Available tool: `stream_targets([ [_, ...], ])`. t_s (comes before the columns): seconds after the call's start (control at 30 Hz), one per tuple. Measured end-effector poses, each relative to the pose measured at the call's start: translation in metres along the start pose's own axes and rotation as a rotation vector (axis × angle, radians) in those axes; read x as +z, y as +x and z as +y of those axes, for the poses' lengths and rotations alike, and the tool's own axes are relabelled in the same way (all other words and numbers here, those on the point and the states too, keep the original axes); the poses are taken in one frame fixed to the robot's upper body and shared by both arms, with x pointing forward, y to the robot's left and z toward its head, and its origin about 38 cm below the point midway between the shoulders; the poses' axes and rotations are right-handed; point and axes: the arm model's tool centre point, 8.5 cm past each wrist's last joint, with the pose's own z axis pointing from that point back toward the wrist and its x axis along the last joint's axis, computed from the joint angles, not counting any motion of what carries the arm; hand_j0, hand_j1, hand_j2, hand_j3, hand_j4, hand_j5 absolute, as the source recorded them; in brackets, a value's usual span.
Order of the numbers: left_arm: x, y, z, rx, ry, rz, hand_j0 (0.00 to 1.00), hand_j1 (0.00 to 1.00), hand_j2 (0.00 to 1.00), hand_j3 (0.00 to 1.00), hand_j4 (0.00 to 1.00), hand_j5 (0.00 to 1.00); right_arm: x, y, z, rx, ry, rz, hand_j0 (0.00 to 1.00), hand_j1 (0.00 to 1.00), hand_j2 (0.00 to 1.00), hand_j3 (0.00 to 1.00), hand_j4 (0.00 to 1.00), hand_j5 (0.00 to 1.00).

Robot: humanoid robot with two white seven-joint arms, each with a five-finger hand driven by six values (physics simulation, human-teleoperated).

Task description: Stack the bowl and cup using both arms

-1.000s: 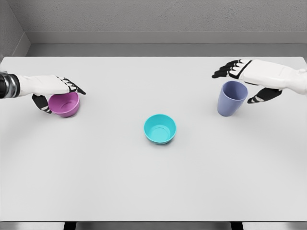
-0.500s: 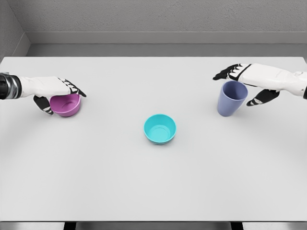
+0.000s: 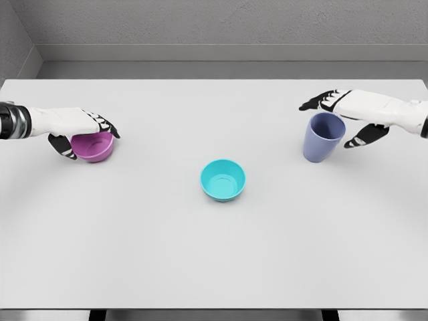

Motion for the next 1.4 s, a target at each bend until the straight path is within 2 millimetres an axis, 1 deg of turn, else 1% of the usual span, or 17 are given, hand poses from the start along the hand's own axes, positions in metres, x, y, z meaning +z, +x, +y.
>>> stream_targets([
  [0.07,-0.003,0.004,0.003,-0.009,0.006,-0.012,0.73,0.73,0.73,0.73,0.73,0.73,-0.001,-0.001,0.002,-0.005,0.005,0.001,1.0,1.0,1.0,1.0,1.0,1.0],
  [0.23,-0.009,0.019,0.017,-0.044,0.031,-0.051,0.73,0.73,0.73,0.73,0.73,0.73,-0.002,-0.002,0.005,-0.011,0.01,0.003,1.0,1.0,1.0,1.0,1.0,1.0],
  [0.3,-0.01,0.026,0.026,-0.068,0.047,-0.067,0.72,0.72,0.72,0.72,0.72,0.72,-0.002,-0.002,0.004,-0.011,0.01,0.003,1.0,1.0,1.0,1.0,1.0,1.0],
  [0.37,-0.01,0.036,0.04,-0.102,0.072,-0.091,0.71,0.71,0.71,0.71,0.71,0.71,-0.003,-0.002,0.004,-0.011,0.009,0.003,1.0,1.0,1.0,1.0,1.0,1.0],
  [0.4,-0.008,0.041,0.051,-0.127,0.089,-0.1,0.71,0.71,0.71,0.71,0.71,0.71,-0.003,-0.002,0.003,-0.01,0.008,0.003,1.0,1.0,1.0,1.0,1.0,1.0],
  [0.5,-0.014,0.06,0.074,-0.174,0.133,-0.146,0.71,0.71,0.71,0.71,0.71,0.71,-0.002,-0.003,0.003,-0.011,0.007,0.006,1.0,1.0,1.0,1.0,1.0,1.0],
  [0.6,-0.02,0.083,0.105,-0.232,0.183,-0.193,0.71,0.71,0.71,0.71,0.71,0.71,-0.002,-0.004,0.002,-0.011,0.006,0.008,1.0,1.0,1.0,1.0,1.0,1.0],
  [0.63,-0.026,0.093,0.113,-0.248,0.192,-0.217,0.71,0.71,0.71,0.71,0.71,0.71,-0.002,-0.004,0.002,-0.012,0.006,0.008,1.0,1.0,1.0,1.0,1.0,1.0],
  [0.7,-0.039,0.112,0.118,-0.265,0.2,-0.266,0.71,0.71,0.71,0.71,0.71,0.71,-0.003,-0.004,0.003,-0.013,0.007,0.007,1.0,1.0,1.0,1.0,1.0,1.0],
  [0.83,-0.05,0.148,0.13,-0.315,0.229,-0.35,0.71,0.71,0.71,0.71,0.71,0.71,-0.006,-0.005,0.004,-0.019,0.009,0.006,1.0,1.0,1.0,1.0,1.0,1.0],
  [0.93,-0.059,0.171,0.134,-0.34,0.233,-0.404,0.71,0.71,0.71,0.71,0.71,0.71,-0.009,-0.005,0.004,-0.022,0.009,0.003,1.0,1.0,1.0,1.0,1.0,1.0],
  [1.1,-0.071,0.198,0.134,-0.367,0.231,-0.466,0.71,0.71,0.71,0.71,0.71,0.71,-0.011,-0.007,0.008,-0.024,0.019,0.008,1.0,1.0,1.0,1.0,1.0,1.0],
  [1.23,-0.073,0.233,0.126,-0.434,0.21,-0.552,0.71,0.71,0.71,0.71,0.71,0.71,-0.012,-0.007,0.01,-0.024,0.028,0.008,1.0,1.0,1.0,1.0,1.0,1.0],
  [1.3,-0.075,0.242,0.121,-0.452,0.195,-0.573,0.71,0.71,0.71,0.71,0.71,0.71,-0.013,-0.007,0.009,-0.022,0.028,0.009,1.0,1.0,1.0,1.0,1.0,1.0],
  [1.4,-0.075,0.244,0.117,-0.465,0.182,-0.576,0.71,0.71,0.71,0.71,0.71,0.71,-0.013,-0.009,0.01,-0.029,0.029,0.014,1.0,1.0,1.0,1.0,1.0,1.0],
])
